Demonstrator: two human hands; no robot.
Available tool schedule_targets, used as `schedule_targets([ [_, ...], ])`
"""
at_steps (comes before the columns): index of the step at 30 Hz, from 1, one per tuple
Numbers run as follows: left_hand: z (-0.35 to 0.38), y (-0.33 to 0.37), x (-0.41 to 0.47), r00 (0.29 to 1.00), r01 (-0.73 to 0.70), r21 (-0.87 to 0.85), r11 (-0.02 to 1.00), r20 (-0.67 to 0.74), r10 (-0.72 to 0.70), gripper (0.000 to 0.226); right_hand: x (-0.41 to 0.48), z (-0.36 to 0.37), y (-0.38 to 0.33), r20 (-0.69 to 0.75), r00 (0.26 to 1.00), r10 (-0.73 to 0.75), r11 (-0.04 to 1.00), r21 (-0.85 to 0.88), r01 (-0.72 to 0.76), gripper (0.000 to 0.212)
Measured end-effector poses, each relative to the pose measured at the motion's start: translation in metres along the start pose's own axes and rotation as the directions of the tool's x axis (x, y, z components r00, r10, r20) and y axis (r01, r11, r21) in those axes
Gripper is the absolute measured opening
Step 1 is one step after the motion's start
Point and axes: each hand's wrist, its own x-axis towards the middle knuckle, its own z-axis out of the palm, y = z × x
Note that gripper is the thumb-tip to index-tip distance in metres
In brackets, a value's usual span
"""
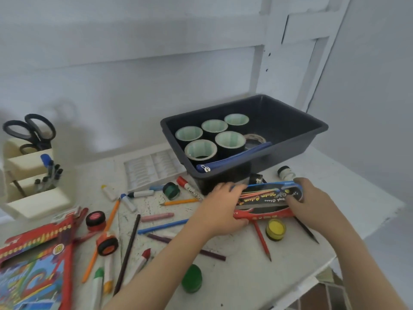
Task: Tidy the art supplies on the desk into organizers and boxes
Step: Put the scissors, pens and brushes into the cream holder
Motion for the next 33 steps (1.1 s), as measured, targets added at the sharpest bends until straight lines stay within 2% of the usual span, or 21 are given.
schedule_targets([
  [5, -0.022, -0.018, -0.033, 0.999, 0.022, -0.097, 0.995, -0.033, -0.025, 0.07, 0.003, -0.01, 0.0, -0.082, 0.997, 0.012, 0.942, 0.335, 0.016, 0.021],
  [8, -0.043, -0.035, -0.065, 0.994, 0.093, -0.226, 0.97, -0.03, -0.103, 0.067, 0.005, -0.021, 0.003, -0.12, 0.991, 0.054, 0.902, 0.432, 0.004, 0.019],
  [11, -0.056, -0.057, -0.092, 0.974, 0.208, -0.34, 0.917, -0.016, -0.227, 0.062, 0.005, -0.023, 0.008, -0.109, 0.992, 0.068, 0.915, 0.402, -0.018, 0.02],
  [14, -0.06, -0.077, -0.113, 0.945, 0.297, -0.363, 0.883, -0.02, -0.326, 0.068, 0.004, -0.015, 0.007, -0.037, 0.998, 0.051, 0.951, 0.306, -0.037, 0.014],
  [18, -0.064, -0.093, -0.13, 0.923, 0.343, -0.387, 0.856, -0.03, -0.383, 0.072, 0.003, -0.003, 0.007, 0.008, 1.0, 0.03, 0.978, 0.206, -0.031, 0.003],
  [20, -0.067, -0.1, -0.136, 0.911, 0.372, -0.383, 0.846, -0.025, -0.412, 0.076, 0.003, 0.001, 0.007, 0.026, 0.999, 0.035, 0.981, 0.192, -0.039, 0.006],
  [25, -0.071, -0.108, -0.145, 0.902, 0.398, -0.343, 0.851, -0.024, -0.432, 0.075, 0.006, 0.009, 0.013, 0.026, 0.998, 0.054, 0.985, 0.16, -0.057, 0.009],
  [31, -0.076, -0.107, -0.149, 0.91, 0.381, -0.459, 0.803, 0.031, -0.414, 0.078, 0.005, 0.011, 0.016, 0.002, 0.999, 0.042, 0.989, 0.145, -0.042, 0.004],
  [33, -0.076, -0.103, -0.148, 0.915, 0.367, -0.478, 0.798, 0.033, -0.402, 0.075, 0.002, 0.011, 0.014, -0.071, 0.997, 0.019, 0.987, 0.158, -0.007, 0.002],
])
